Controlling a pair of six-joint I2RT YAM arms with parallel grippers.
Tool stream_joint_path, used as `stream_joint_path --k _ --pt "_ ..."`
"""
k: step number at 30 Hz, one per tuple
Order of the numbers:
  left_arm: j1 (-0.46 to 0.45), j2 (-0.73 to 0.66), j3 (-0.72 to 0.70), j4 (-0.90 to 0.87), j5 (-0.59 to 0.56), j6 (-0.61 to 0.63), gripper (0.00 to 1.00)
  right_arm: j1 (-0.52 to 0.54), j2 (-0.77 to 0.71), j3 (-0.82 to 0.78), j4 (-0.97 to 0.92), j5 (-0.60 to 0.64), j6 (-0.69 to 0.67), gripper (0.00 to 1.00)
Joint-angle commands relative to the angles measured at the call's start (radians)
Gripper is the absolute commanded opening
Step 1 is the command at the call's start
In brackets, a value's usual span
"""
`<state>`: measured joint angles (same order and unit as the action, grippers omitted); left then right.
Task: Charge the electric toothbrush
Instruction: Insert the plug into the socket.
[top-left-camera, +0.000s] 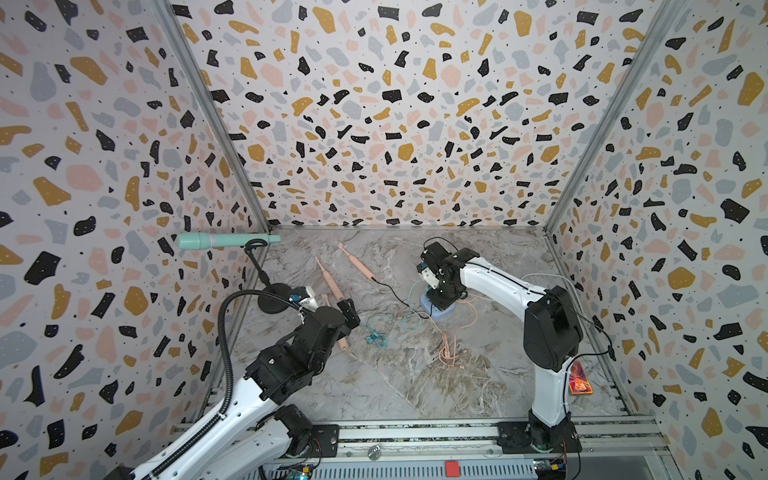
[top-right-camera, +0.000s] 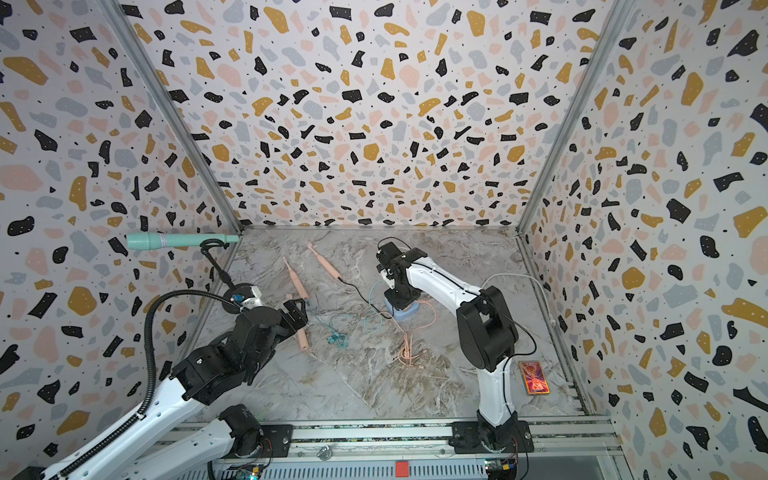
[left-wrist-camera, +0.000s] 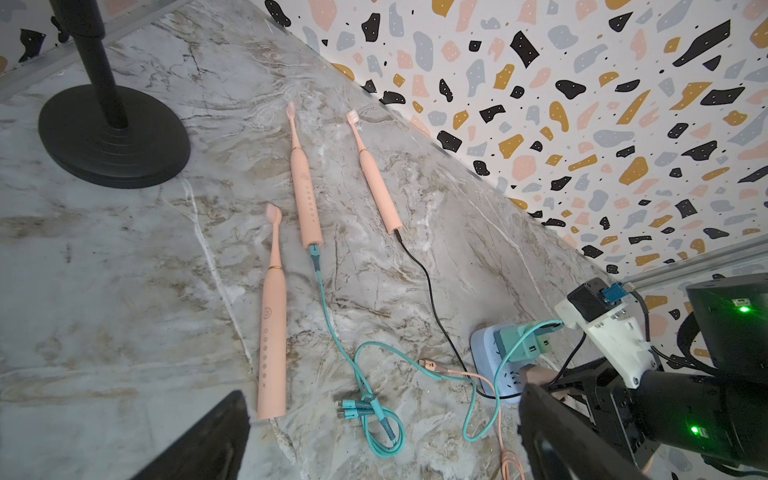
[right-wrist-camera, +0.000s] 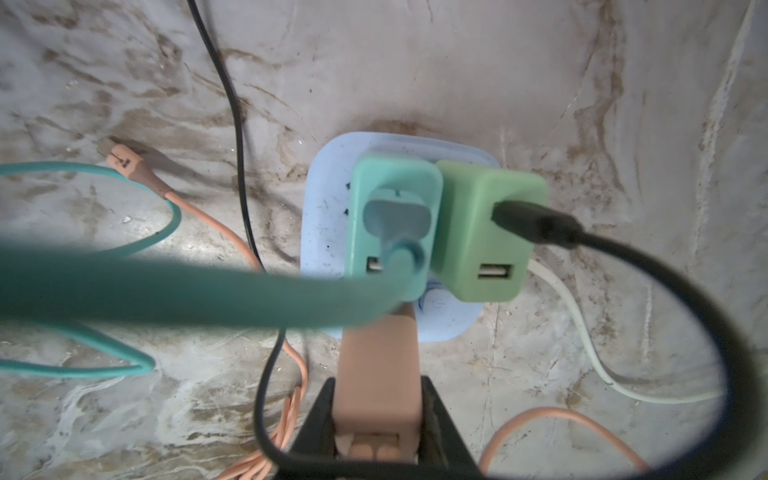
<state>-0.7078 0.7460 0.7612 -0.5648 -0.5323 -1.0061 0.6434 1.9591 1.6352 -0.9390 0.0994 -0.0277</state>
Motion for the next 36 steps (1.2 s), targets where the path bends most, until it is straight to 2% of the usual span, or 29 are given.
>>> stream_joint_path --k 1,6,12,17,20,36 --pt "0.005 -0.011 -0.017 0.021 -0.001 0.004 0.99 -0.002 0.027 0.012 -0.038 0.006 -0.002 0.0" --pt "0.006 -0.011 -0.021 0.025 0.007 0.002 0.99 0.004 0.037 0.023 -0.047 -0.077 -0.001 0.0" --pt "0.007 -0.008 -0.02 0.031 0.017 0.004 0.99 0.006 0.025 0.007 -0.04 -0.086 -0.005 0.0" --pt "0.008 -0.002 -0.016 0.037 0.036 0.006 1.0 -0.019 0.086 0.027 -0.06 -0.062 0.018 0.0" --pt "0.009 0.001 -0.011 0.032 0.043 0.009 0.99 -0.018 0.122 0.072 -0.075 -0.099 0.024 0.0" --pt "0.011 0.027 -0.003 0.039 0.084 0.009 1.0 -0.014 0.181 0.112 -0.095 -0.017 0.059 0.0"
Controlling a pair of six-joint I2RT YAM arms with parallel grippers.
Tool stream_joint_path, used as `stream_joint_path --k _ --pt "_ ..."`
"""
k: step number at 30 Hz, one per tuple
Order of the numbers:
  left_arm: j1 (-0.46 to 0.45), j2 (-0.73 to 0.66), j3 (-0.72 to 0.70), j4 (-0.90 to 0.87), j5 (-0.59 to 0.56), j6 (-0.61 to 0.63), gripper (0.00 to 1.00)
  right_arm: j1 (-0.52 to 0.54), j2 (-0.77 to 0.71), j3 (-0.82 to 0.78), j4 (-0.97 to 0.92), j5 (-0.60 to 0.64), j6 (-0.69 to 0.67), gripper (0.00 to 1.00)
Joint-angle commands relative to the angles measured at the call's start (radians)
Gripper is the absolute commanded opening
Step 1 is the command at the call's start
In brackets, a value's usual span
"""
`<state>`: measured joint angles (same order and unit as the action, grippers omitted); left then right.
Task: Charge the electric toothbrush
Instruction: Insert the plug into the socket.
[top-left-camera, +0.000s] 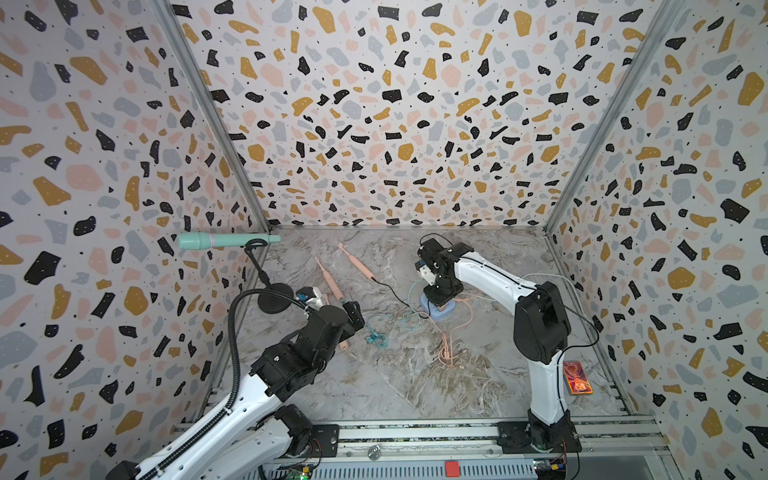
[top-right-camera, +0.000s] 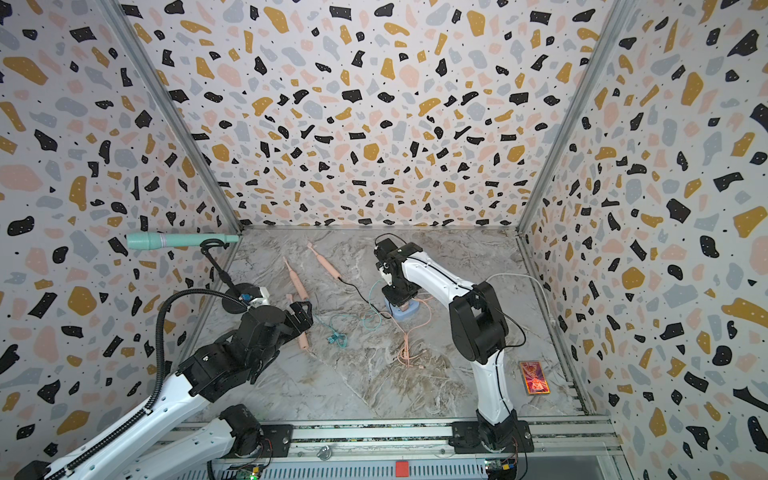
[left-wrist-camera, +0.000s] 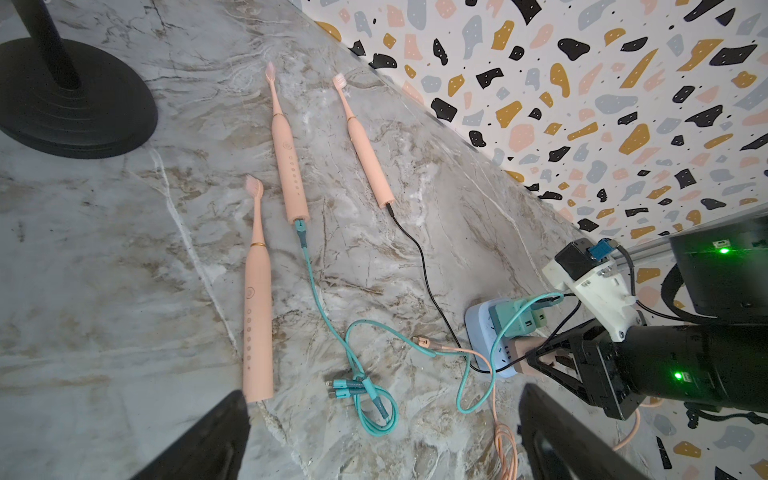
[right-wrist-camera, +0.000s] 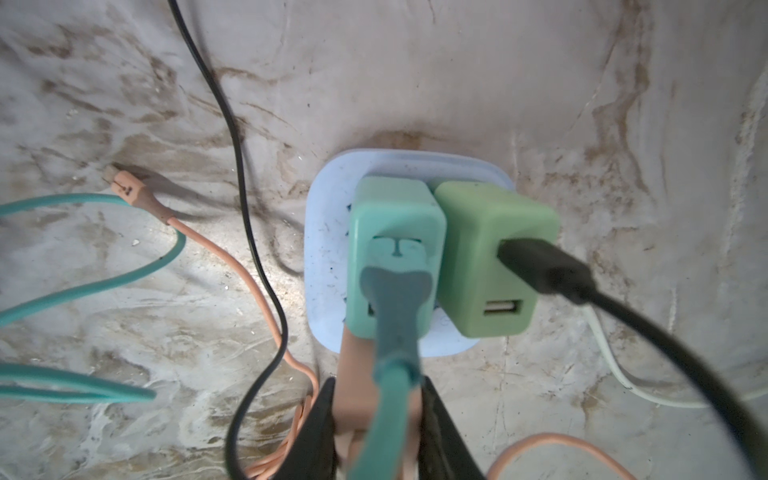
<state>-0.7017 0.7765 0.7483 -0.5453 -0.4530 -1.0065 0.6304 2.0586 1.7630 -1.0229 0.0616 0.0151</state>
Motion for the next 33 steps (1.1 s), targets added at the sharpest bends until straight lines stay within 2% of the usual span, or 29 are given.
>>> stream_joint_path --k 1,5,11,16,19,22,26,29,30,33 --pt "0.006 -0.005 0.01 0.019 0.005 0.009 1.0 0.0 0.081 -0.013 -0.011 0.036 0.021 0.0" --pt "0.006 -0.002 0.011 0.018 0.014 0.009 0.99 -0.001 0.068 -0.011 -0.012 0.088 0.035 0.0" --pt "0.005 0.001 0.036 -0.006 0.015 0.013 0.99 -0.018 0.047 -0.044 0.021 0.029 0.038 0.0" --pt "0.005 -0.009 0.037 -0.015 0.023 0.006 0.99 -0.047 0.044 -0.048 0.018 0.03 0.056 0.0" --pt "0.006 -0.009 0.039 -0.024 0.025 0.006 1.0 -0.049 0.035 -0.021 0.003 -0.018 0.06 0.0" --pt "0.005 -0.008 0.039 -0.024 0.023 0.006 1.0 0.0 0.035 -0.062 0.02 0.041 0.053 0.0" --pt "0.007 -0.002 0.037 -0.01 0.032 0.006 1.0 -0.003 0.129 -0.028 -0.038 0.09 0.084 0.0" --pt "0.006 0.004 0.044 -0.016 0.037 0.008 0.99 0.007 0.106 -0.02 -0.037 0.089 0.086 0.0" --pt "0.005 0.003 0.043 -0.015 0.039 0.008 0.99 0.007 0.09 -0.011 -0.041 0.09 0.085 0.02" --pt "0.006 0.003 0.033 -0.009 0.042 0.005 1.0 0.008 0.051 0.038 -0.071 0.112 0.092 0.24"
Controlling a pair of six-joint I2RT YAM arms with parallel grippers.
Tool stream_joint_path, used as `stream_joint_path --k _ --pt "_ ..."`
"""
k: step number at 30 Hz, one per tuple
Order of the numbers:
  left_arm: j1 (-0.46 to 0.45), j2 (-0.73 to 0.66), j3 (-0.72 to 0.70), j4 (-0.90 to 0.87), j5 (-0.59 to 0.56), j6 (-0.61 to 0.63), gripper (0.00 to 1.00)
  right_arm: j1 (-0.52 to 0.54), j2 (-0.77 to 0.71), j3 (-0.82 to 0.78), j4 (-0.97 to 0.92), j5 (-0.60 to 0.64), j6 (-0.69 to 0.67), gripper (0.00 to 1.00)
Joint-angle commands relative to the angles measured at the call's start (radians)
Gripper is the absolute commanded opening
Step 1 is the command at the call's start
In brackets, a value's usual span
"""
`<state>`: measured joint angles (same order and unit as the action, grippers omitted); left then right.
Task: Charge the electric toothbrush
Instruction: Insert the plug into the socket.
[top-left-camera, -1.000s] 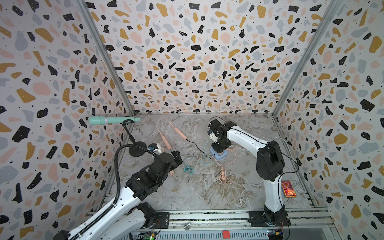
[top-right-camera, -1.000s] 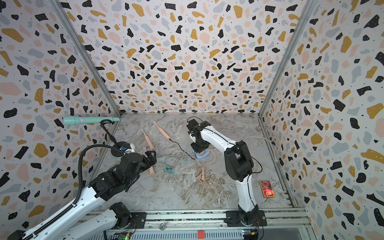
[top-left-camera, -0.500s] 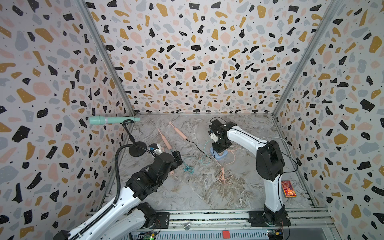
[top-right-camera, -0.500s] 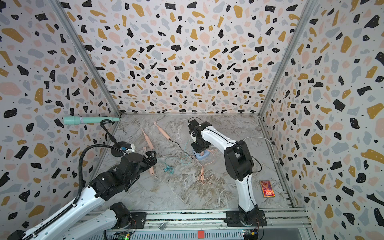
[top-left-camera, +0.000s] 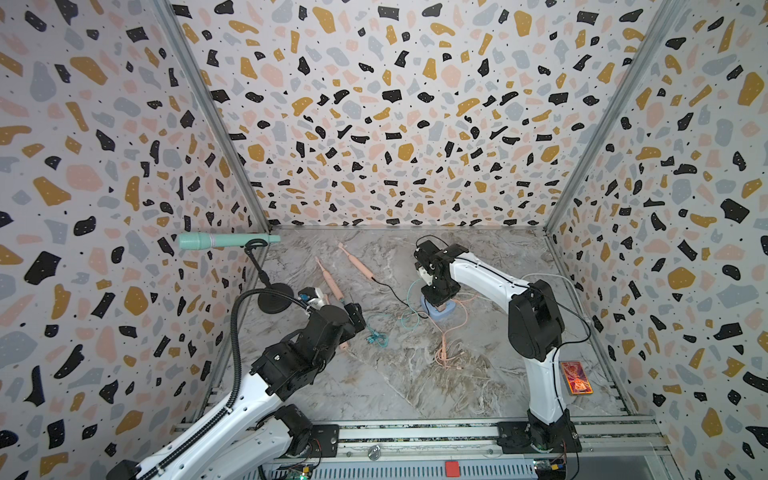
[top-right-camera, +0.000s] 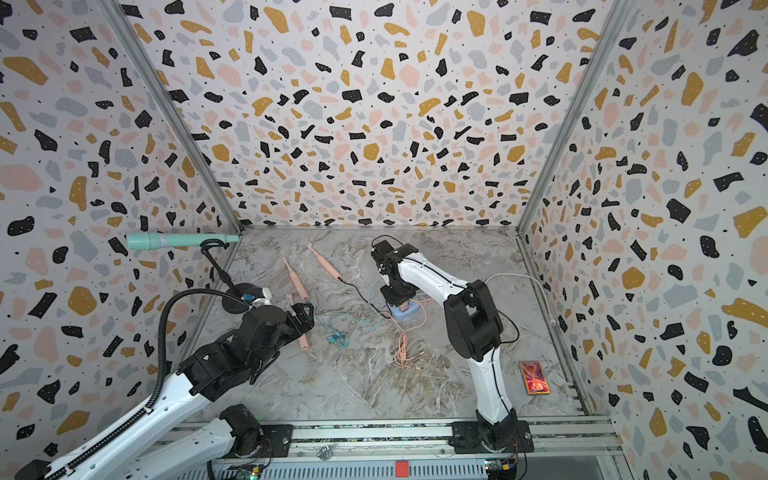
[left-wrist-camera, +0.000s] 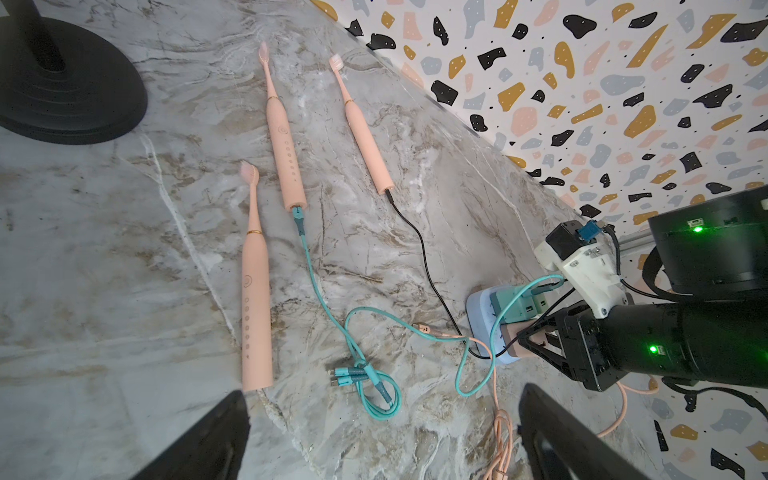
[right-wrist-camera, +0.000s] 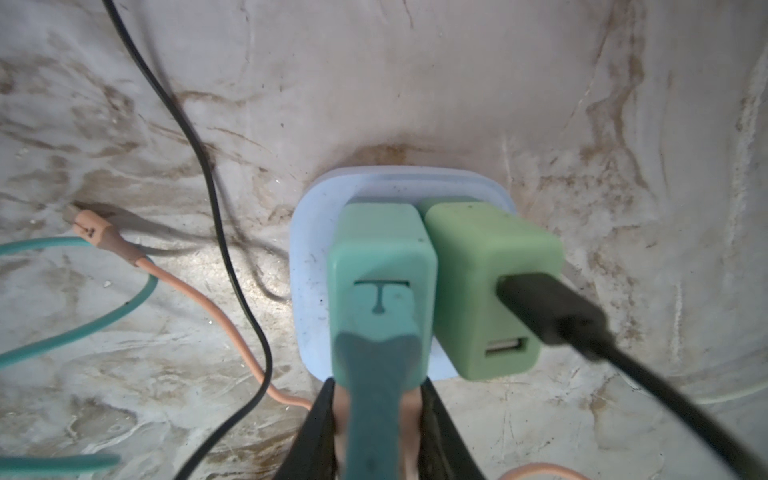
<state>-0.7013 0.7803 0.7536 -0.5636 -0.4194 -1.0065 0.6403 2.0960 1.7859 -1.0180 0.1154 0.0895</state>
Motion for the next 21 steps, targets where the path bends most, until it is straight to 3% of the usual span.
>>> stream_joint_path --k 1,6,10,21 --pt "0.005 0.001 0.026 0.016 0.011 0.004 1.0 -0.001 -0.002 0.023 -0.081 0.059 0.018 0.3" --pt "0.006 0.013 0.033 0.019 0.017 0.006 0.99 -0.001 -0.082 0.034 -0.076 0.042 0.02 0.55" --pt "0.006 0.021 0.043 0.013 0.013 0.015 0.99 0.002 -0.166 0.006 -0.059 0.017 0.026 0.66" --pt "0.006 0.024 0.043 0.012 0.007 0.024 1.0 0.008 -0.426 -0.159 -0.011 -0.052 0.07 0.73"
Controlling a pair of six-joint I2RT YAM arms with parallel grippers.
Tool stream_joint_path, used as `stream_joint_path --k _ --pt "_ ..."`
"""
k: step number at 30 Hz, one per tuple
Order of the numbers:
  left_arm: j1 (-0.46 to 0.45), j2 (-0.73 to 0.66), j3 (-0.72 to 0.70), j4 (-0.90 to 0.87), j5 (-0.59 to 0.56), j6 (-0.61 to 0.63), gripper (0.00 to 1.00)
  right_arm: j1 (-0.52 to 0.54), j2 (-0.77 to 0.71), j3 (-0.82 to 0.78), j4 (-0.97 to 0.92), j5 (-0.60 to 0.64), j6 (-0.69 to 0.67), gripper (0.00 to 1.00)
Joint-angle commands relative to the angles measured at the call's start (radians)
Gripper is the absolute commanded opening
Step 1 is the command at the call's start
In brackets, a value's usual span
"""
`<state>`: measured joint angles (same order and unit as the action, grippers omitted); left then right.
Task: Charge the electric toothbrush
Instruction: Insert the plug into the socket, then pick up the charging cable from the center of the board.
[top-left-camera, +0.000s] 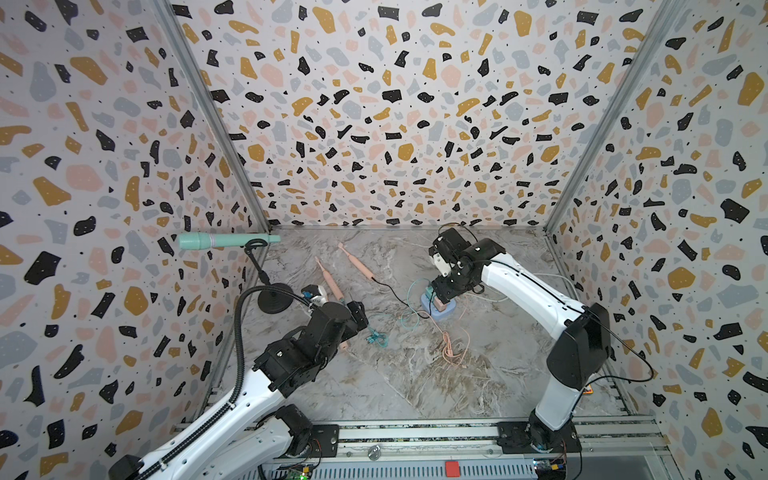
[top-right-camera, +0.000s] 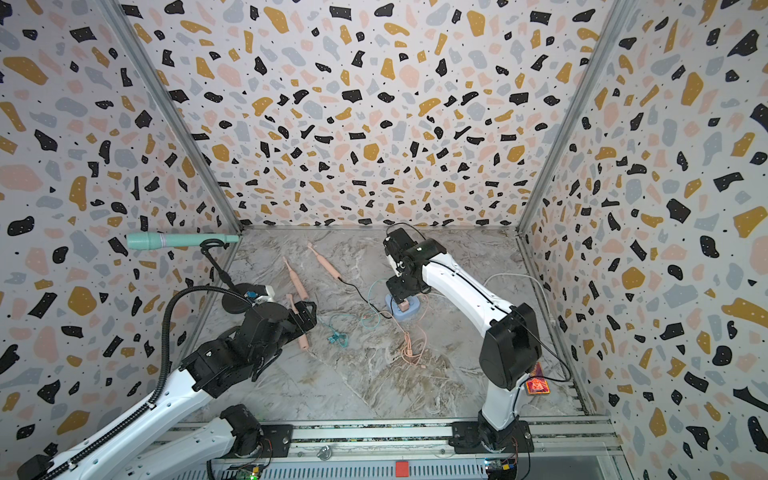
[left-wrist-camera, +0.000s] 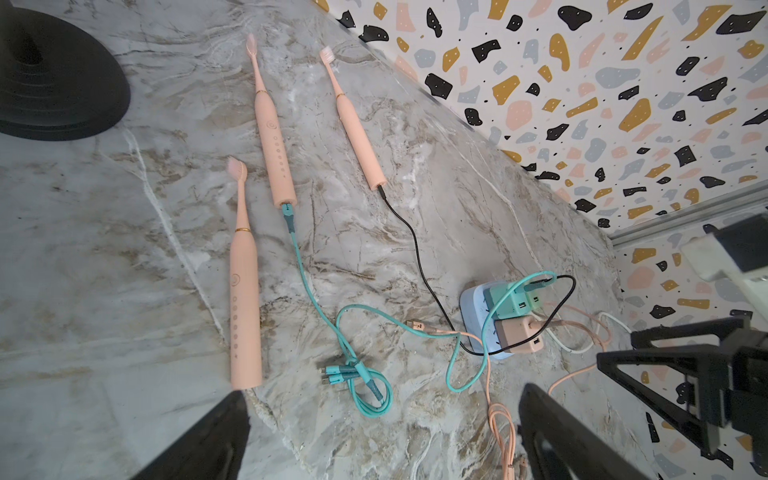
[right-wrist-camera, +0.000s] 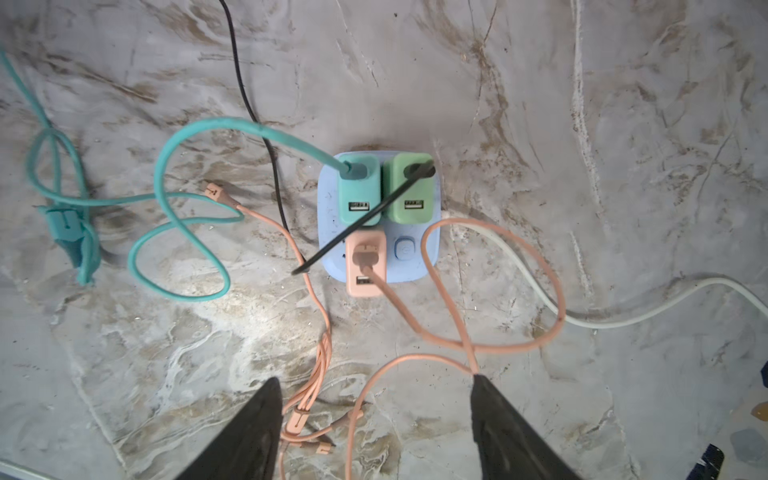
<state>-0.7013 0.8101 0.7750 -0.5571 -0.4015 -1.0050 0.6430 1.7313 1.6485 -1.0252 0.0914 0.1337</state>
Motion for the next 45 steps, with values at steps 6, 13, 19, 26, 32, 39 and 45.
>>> stream_joint_path --k 6,13,19,26,32,39,45 --pt "0.008 -0.007 0.03 -0.009 -0.02 0.035 1.0 0.042 -0.254 -0.121 -0.013 0.007 0.05 0.71" --pt "0.014 -0.016 0.022 0.002 -0.04 0.03 0.99 0.237 -0.359 -0.433 0.197 -0.097 0.095 0.59" --pt "0.017 -0.029 0.007 -0.003 -0.068 -0.009 0.99 0.239 -0.282 -0.616 0.523 -0.063 0.096 0.57" --pt "0.02 -0.044 -0.01 -0.001 -0.077 -0.043 1.0 0.155 -0.153 -0.686 0.722 -0.02 0.082 0.55" --pt "0.024 -0.038 -0.014 -0.002 -0.084 -0.047 0.99 0.149 -0.079 -0.696 0.783 0.061 0.043 0.5" --pt "0.026 -0.025 -0.019 0.008 -0.077 -0.049 0.99 0.121 -0.013 -0.705 0.832 0.08 0.041 0.36" --pt "0.028 -0.016 -0.02 0.011 -0.071 -0.047 0.99 0.115 0.005 -0.717 0.86 0.11 0.036 0.19"
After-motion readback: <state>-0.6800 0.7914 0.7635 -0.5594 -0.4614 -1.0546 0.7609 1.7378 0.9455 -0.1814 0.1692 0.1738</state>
